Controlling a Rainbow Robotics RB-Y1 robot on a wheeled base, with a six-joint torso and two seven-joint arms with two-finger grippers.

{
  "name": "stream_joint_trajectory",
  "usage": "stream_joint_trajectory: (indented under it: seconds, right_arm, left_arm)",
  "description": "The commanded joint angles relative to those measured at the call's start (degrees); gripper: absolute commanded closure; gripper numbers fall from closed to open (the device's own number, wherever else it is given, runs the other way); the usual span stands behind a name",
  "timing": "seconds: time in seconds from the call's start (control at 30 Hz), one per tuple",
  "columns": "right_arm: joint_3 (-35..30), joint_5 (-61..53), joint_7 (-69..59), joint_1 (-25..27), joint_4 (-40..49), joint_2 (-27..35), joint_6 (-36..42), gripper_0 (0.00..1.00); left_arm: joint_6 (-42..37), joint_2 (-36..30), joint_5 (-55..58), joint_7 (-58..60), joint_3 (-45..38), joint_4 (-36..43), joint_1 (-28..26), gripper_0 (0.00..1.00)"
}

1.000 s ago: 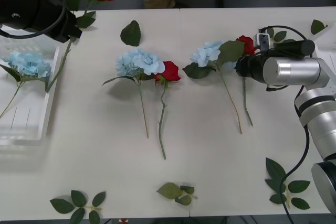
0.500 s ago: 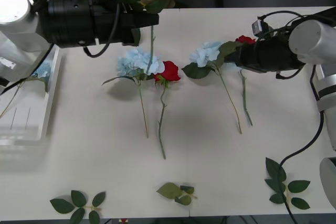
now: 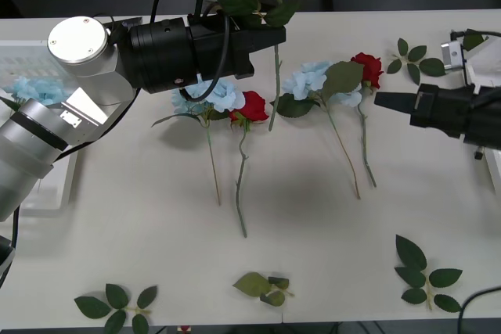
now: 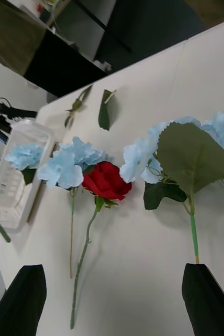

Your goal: Place the red flowers into the right box and the blue flowers into the left box. If a person shows an open palm, hand one flower to the person first, then continue sorting.

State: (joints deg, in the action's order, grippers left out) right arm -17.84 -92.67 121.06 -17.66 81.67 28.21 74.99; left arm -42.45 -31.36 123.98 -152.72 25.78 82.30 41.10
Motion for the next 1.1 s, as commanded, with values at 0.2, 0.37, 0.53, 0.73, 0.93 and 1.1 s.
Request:
stream_joint_trajectory:
  seconds: [0.2,0.37,0.53,0.73,0.93,1.1]
  right_arm:
    - [12.5,-27.4,24.7,9.1,2.1,4.9,-8.1,0.25]
    - [20.6,-34.9,33.9,7.9,4.7,4.9,-17.5,0.25]
    - [28.1,-37.6,33.9,5.5,9.1,4.9,-27.4,0.25]
    - [36.0,-40.7,33.9,2.2,11.0,4.5,-35.7,0.25]
    - [39.3,-39.8,33.9,-0.2,10.9,2.4,-40.4,0.25]
    - [41.8,-39.8,33.9,-2.1,10.9,0.2,-44.8,0.38]
  left_arm:
    - [0.6,-0.4,1.4,-2.3,0.4,1.2,-0.9,1.00]
    - [0.6,-0.5,2.1,-2.3,0.4,1.2,-1.0,1.00]
    - [0.6,-0.8,2.4,-2.3,0.4,1.2,-1.1,1.00]
    - [0.7,-0.9,2.8,-2.3,0.4,1.2,-1.2,1.00]
    - [0.6,-1.0,3.2,-2.3,0.4,1.2,-1.3,1.00]
    - [0.7,-1.2,3.8,-2.3,0.3,1.2,-1.5,1.00]
